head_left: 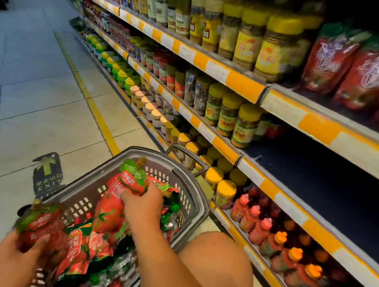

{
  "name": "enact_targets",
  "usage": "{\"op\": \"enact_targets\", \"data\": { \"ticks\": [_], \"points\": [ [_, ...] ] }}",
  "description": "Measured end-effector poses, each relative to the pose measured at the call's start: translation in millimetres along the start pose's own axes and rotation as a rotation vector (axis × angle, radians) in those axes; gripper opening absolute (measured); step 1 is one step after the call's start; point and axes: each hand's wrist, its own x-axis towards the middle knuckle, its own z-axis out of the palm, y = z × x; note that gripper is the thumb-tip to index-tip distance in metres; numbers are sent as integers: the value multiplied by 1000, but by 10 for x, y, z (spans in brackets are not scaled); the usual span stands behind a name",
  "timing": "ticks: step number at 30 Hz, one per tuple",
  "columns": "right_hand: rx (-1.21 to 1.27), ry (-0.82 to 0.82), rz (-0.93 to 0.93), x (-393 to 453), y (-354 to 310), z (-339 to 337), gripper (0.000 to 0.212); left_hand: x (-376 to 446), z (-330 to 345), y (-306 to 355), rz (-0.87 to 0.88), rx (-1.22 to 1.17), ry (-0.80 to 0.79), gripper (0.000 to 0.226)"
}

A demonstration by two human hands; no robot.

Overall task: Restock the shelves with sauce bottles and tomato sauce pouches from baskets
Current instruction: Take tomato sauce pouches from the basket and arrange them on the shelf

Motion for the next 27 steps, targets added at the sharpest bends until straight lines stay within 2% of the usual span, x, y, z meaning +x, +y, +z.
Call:
{"op": "enact_targets", "data": {
  "ticks": [3,6,9,12,19,24,25,27],
  "points": [
    [134,53,16,-21,-83,-159,18,-128,-52,212,41,-90,16,56],
    [312,87,8,-101,-165,-312,12,-228,-85,514,100,-161,-35,53],
    [493,48,28,-221,-243,-466,16,-401,-124,933,133,-253,-106,48],
    [604,14,32,-402,-325,-678,17,-635,-127,1350,166,-338,-253,37],
    [650,26,-53,-1063,-676,-1798,24,-1297,90,2199,219,-577,-520,33],
    [632,156,-141,-1631,-802,-2773,23,-1896,308,2642,280,-593,-742,30],
    [634,190,-141,-1752,-769,-2932,24,-2068,357,2732,300,-578,-786,31],
    [634,262,-148,-2003,-672,-3228,24,-2398,498,2871,314,-507,-907,59]
  ]
}}
